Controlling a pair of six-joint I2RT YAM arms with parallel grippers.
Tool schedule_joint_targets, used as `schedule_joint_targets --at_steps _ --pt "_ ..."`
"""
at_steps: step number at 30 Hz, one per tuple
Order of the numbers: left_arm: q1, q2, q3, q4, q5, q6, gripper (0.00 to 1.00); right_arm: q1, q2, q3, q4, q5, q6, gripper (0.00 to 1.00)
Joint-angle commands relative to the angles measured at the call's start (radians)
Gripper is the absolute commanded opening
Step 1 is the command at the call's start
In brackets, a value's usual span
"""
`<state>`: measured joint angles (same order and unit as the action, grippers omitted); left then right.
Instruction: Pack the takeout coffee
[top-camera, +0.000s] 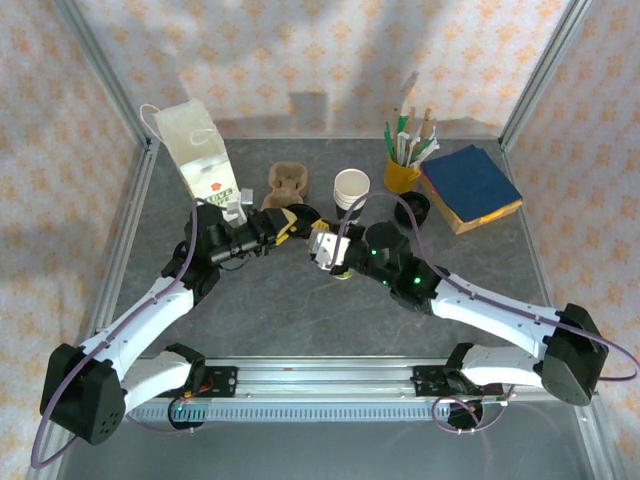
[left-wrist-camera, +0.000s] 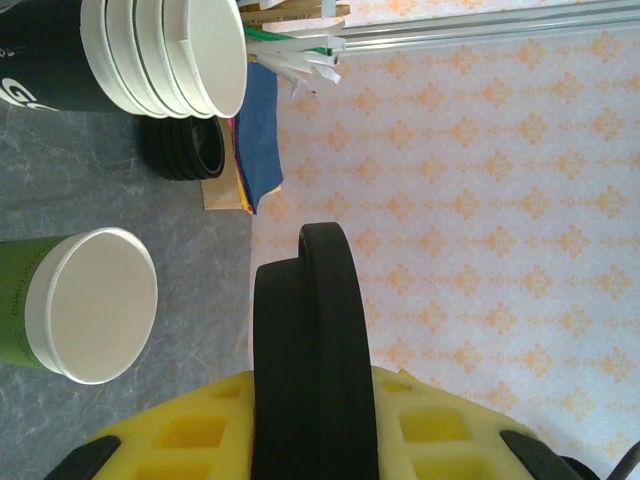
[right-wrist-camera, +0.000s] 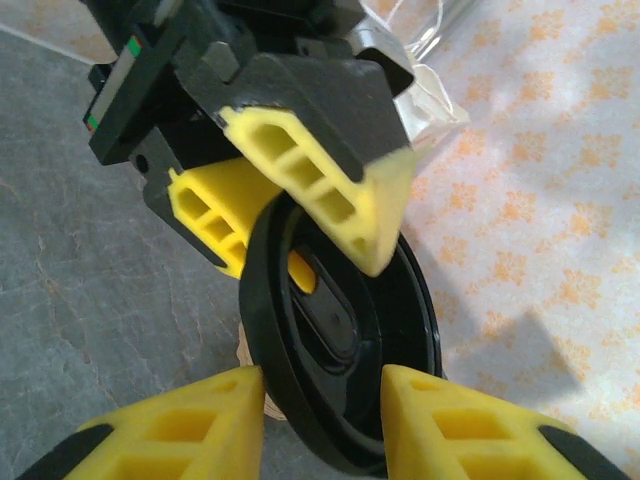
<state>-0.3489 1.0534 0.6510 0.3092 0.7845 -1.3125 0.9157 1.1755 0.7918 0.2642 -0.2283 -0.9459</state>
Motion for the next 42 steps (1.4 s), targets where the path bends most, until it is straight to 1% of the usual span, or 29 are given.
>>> schedule_joint_targets --at_steps 1,7,8,13,17,22,25,27,35,42 --pt "-0.002 -0.003 0.0 0.042 0.006 -0.013 0.1 0.01 0.001 0.032 -0.028 -0.008 -0.031 0.34" --pt "-0.002 -0.007 -0.003 0.034 0.005 -0.011 0.1 0.03 0.001 0.034 -0.015 0.032 -0.045 0.32" --pt "-0.001 -0.008 -0.003 0.034 0.005 -0.013 0.1 0.032 0.022 0.036 -0.014 0.04 -0.048 0.32" --pt "-0.001 -0.01 -0.004 0.034 0.002 -0.017 0.1 0.047 0.054 0.046 -0.002 0.141 -0.056 0.32" --pt "0.0 -0.018 -0.006 0.031 -0.007 -0.014 0.1 0.048 0.065 0.066 -0.008 0.189 -0.034 0.29" --pt "0.0 -0.011 -0.004 0.018 -0.007 -0.004 0.1 0.049 0.05 0.067 -0.023 0.173 -0.022 0.3" --pt "-0.001 -0.012 -0.006 0.013 -0.013 0.002 0.1 0.05 0.033 0.058 -0.032 0.151 -0.029 0.35" --pt "-0.001 -0.009 -0.007 0.008 -0.014 0.007 0.1 0.049 0.021 0.051 -0.029 0.146 -0.032 0.36" --pt "0.0 -0.001 -0.005 0.005 -0.013 0.013 0.1 0.049 0.012 0.041 -0.037 0.144 -0.039 0.32" --pt "0.001 -0.003 0.004 0.028 0.001 -0.005 0.1 0.049 0.012 0.039 -0.008 0.162 -0.056 0.32"
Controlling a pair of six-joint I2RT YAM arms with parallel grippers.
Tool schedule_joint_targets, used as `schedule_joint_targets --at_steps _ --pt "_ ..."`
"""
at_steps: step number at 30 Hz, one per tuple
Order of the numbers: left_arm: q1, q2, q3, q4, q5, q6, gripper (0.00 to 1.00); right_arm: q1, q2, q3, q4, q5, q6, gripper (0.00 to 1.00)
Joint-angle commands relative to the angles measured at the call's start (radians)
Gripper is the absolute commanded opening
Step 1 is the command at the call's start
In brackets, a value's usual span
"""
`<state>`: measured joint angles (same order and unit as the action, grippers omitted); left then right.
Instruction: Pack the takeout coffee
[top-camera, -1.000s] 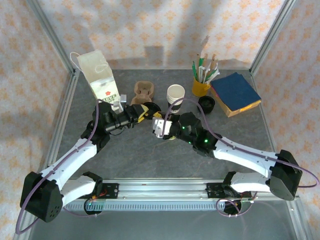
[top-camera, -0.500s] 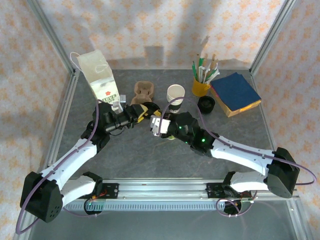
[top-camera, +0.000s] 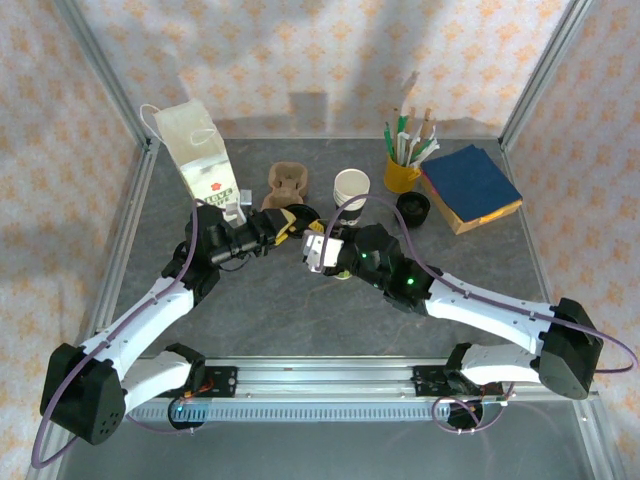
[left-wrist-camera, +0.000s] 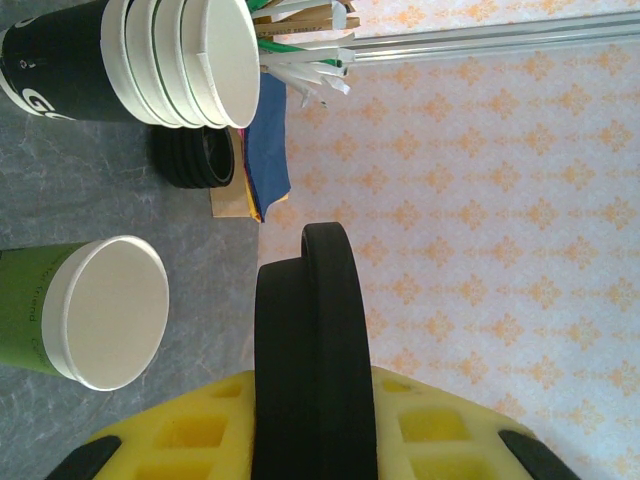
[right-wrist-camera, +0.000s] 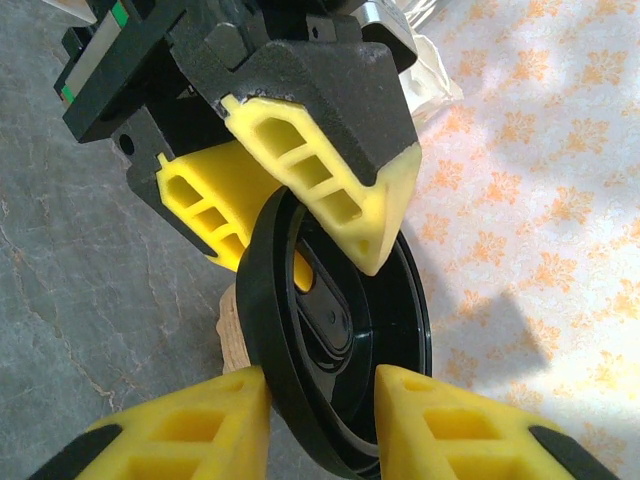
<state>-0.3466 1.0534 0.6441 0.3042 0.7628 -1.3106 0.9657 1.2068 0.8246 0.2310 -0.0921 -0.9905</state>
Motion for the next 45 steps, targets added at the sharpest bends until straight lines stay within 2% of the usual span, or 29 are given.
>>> schedule_joint_targets --at_steps 1,10,15,18,19,20,21,24,26,28,32,37,40,45 --pt "-0.002 0.0 0.011 0.038 0.028 -0.011 0.1 -0.001 -0.015 0.008 0.027 0.03 -0.014 0.32" --pt "-0.002 0.003 0.012 0.041 0.038 -0.018 0.1 0.0 0.029 0.044 0.026 0.054 -0.019 0.28" --pt "-0.001 0.01 0.018 0.052 0.042 -0.022 0.1 -0.001 0.043 0.054 0.031 0.073 -0.014 0.2" --pt "-0.002 0.019 0.024 0.059 0.046 -0.024 0.11 -0.001 0.044 0.063 0.023 0.081 0.003 0.11" --pt "0.0 0.019 0.025 0.061 0.046 -0.022 0.14 -0.001 0.042 0.066 0.017 0.081 0.009 0.11" --pt "0.001 0.017 0.025 0.067 0.042 -0.022 0.22 0.0 0.041 0.07 0.009 0.083 0.014 0.1" --pt "0.006 0.009 0.023 0.067 0.032 -0.023 0.35 -0.001 0.038 0.073 0.003 0.086 0.025 0.08" --pt "0.018 -0.046 0.04 0.019 -0.026 0.012 0.66 0.0 0.028 0.096 -0.035 0.112 0.072 0.05" --pt "0.025 -0.085 0.087 -0.097 -0.086 0.083 0.8 -0.001 0.017 0.111 -0.076 0.11 0.099 0.03" --pt "0.03 -0.121 0.14 -0.209 -0.162 0.169 0.86 0.0 0.005 0.124 -0.111 0.112 0.146 0.01" --pt "0.032 -0.172 0.208 -0.352 -0.309 0.298 0.88 0.0 0.001 0.176 -0.197 0.162 0.326 0.0" --pt "0.032 -0.188 0.242 -0.381 -0.354 0.388 0.88 -0.001 0.038 0.31 -0.386 0.16 0.597 0.0" --pt "0.032 -0.193 0.225 -0.36 -0.361 0.424 0.87 -0.013 0.036 0.369 -0.46 0.096 0.755 0.0" --pt "0.032 -0.17 0.181 -0.303 -0.334 0.427 0.83 -0.137 -0.02 0.387 -0.478 -0.166 1.049 0.0"
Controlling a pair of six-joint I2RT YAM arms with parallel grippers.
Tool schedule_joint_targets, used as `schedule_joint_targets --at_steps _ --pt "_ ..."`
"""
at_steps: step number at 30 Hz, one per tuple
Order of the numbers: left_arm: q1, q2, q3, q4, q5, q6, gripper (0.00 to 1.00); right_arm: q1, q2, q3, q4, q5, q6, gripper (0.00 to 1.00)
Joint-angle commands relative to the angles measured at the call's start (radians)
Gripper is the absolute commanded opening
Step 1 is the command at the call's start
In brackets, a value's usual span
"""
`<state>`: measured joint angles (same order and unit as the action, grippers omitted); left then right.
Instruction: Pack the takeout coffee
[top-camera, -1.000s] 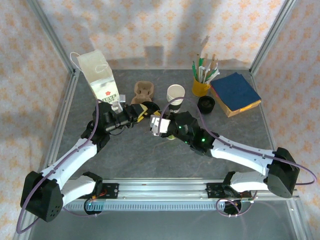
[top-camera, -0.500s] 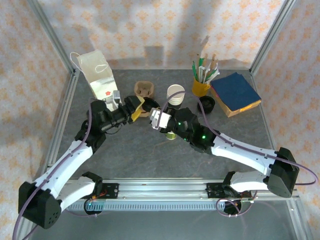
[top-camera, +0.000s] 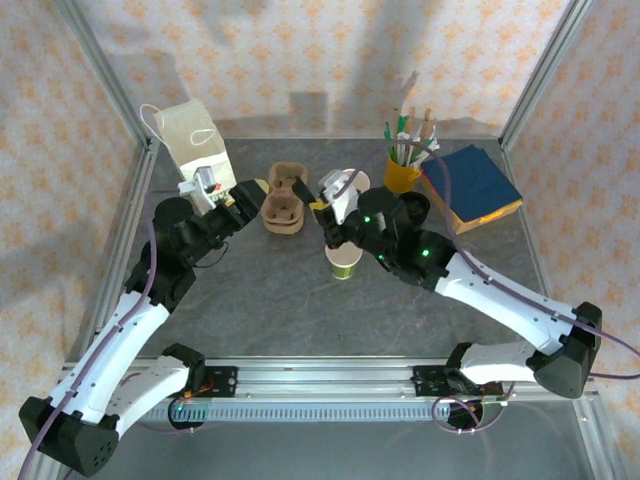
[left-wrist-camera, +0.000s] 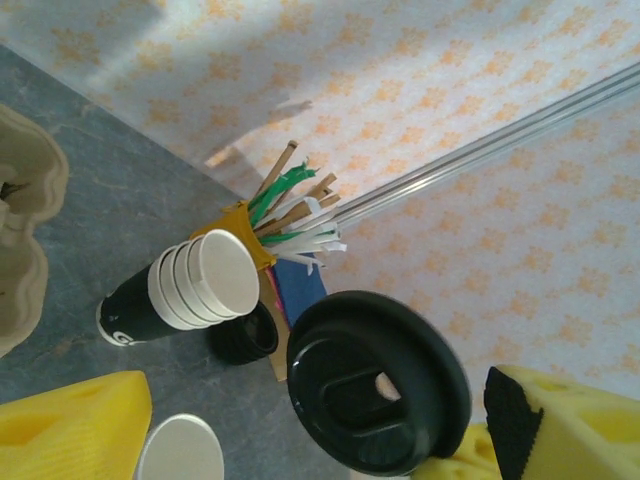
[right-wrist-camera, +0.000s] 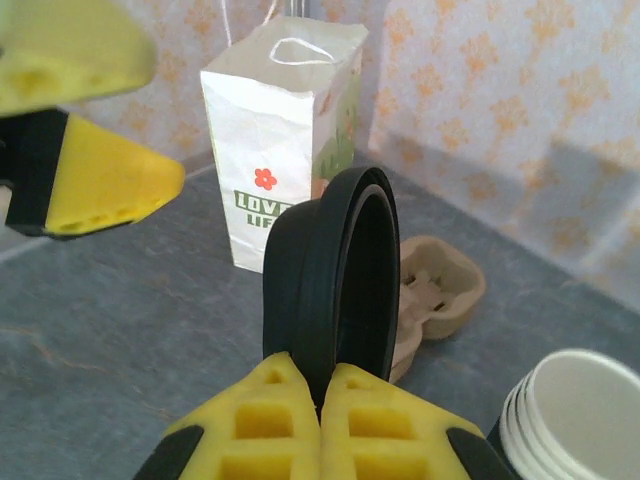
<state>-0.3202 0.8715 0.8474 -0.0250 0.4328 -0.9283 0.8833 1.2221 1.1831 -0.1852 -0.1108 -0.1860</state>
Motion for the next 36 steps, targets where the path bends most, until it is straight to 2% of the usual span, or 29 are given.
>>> schedule_joint_targets --at_steps 1,7,13,17,22,28,36 --pt "0.006 0.016 -0.033 0.042 0.006 0.044 0.82 -0.076 -0.078 0.023 -0.066 -0.157 0.317 0.0" --pt "0.004 0.024 -0.108 0.184 0.061 0.021 0.8 -0.242 -0.188 -0.036 -0.12 -0.331 0.621 0.0" --pt "-0.008 0.071 -0.123 0.232 0.082 0.003 0.79 -0.461 -0.237 -0.202 -0.079 -0.67 0.919 0.0" --pt "-0.03 0.102 -0.125 0.246 0.086 0.001 0.78 -0.547 -0.245 -0.325 -0.017 -0.841 1.039 0.0" --pt "-0.051 0.115 -0.143 0.262 0.078 -0.013 0.78 -0.571 -0.266 -0.412 0.002 -0.879 1.074 0.0" --pt "-0.054 0.119 -0.151 0.264 0.07 -0.018 0.78 -0.575 -0.268 -0.514 0.113 -0.891 1.15 0.0" --pt "-0.054 0.117 -0.154 0.231 0.062 -0.011 0.78 -0.574 -0.242 -0.557 0.192 -0.886 1.174 0.0"
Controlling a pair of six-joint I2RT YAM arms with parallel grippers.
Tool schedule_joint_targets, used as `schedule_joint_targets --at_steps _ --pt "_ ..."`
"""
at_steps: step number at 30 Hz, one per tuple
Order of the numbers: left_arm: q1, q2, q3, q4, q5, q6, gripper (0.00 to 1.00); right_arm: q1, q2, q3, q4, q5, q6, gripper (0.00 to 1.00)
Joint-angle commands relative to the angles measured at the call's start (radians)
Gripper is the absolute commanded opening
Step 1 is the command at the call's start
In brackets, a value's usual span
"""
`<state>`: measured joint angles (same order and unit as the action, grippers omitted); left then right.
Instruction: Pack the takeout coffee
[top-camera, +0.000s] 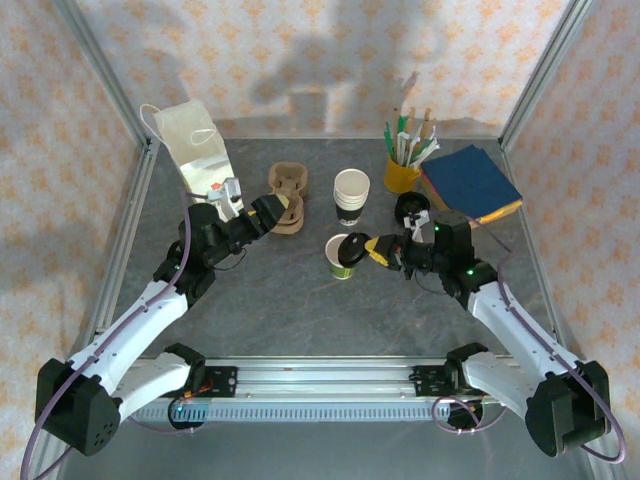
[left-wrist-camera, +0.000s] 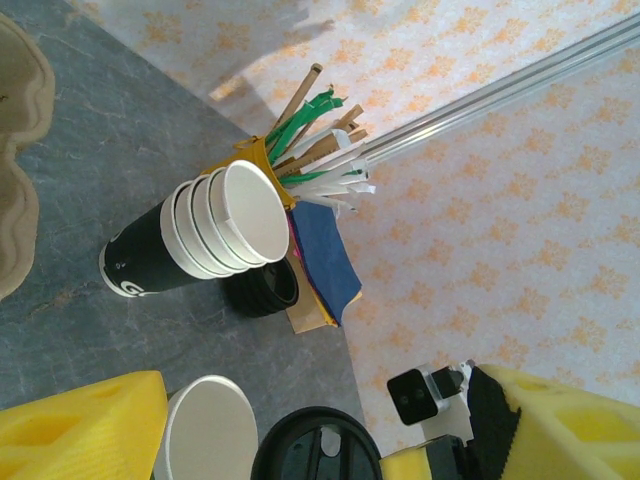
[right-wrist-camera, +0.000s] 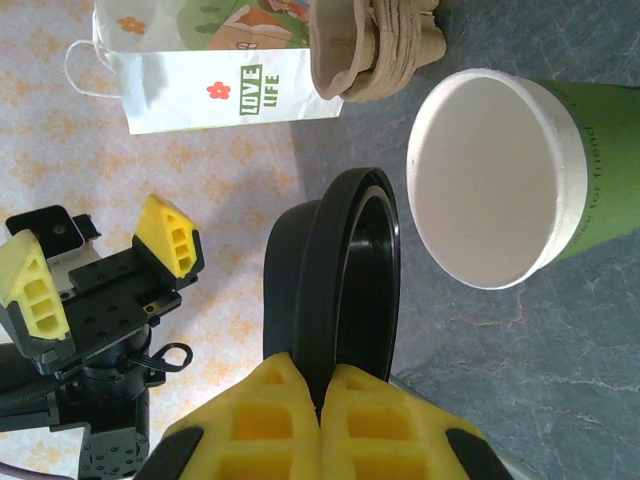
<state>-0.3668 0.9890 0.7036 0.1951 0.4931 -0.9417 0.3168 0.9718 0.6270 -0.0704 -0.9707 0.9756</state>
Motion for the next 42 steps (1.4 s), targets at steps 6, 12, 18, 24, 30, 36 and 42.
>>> schedule_joint_targets --at_steps 6,12,18,24,30,36,42 --pt "-0.007 -0.003 -0.016 0.018 0.001 -0.008 0.78 -0.008 0.042 -0.017 0.094 -0.018 -0.015 0.0" --pt "-0.008 -0.003 -0.013 0.02 0.004 -0.005 0.78 -0.008 0.075 -0.03 0.09 0.0 -0.079 0.0" --pt "-0.007 0.002 -0.014 0.019 0.007 -0.008 0.78 -0.008 0.096 -0.053 0.13 0.003 -0.087 0.0" --pt "-0.007 0.011 -0.005 0.019 0.009 -0.009 0.78 -0.008 0.126 -0.059 0.145 0.002 -0.1 0.0" --pt "-0.007 0.024 0.002 0.019 0.009 -0.008 0.78 -0.008 0.142 -0.054 0.14 0.013 -0.113 0.1" --pt "-0.007 0.039 0.007 0.018 0.011 -0.009 0.78 -0.007 0.172 -0.043 0.125 0.027 -0.13 0.14" --pt "-0.007 0.05 0.009 0.017 0.013 -0.01 0.78 -0.008 0.195 -0.038 0.122 0.03 -0.144 0.17"
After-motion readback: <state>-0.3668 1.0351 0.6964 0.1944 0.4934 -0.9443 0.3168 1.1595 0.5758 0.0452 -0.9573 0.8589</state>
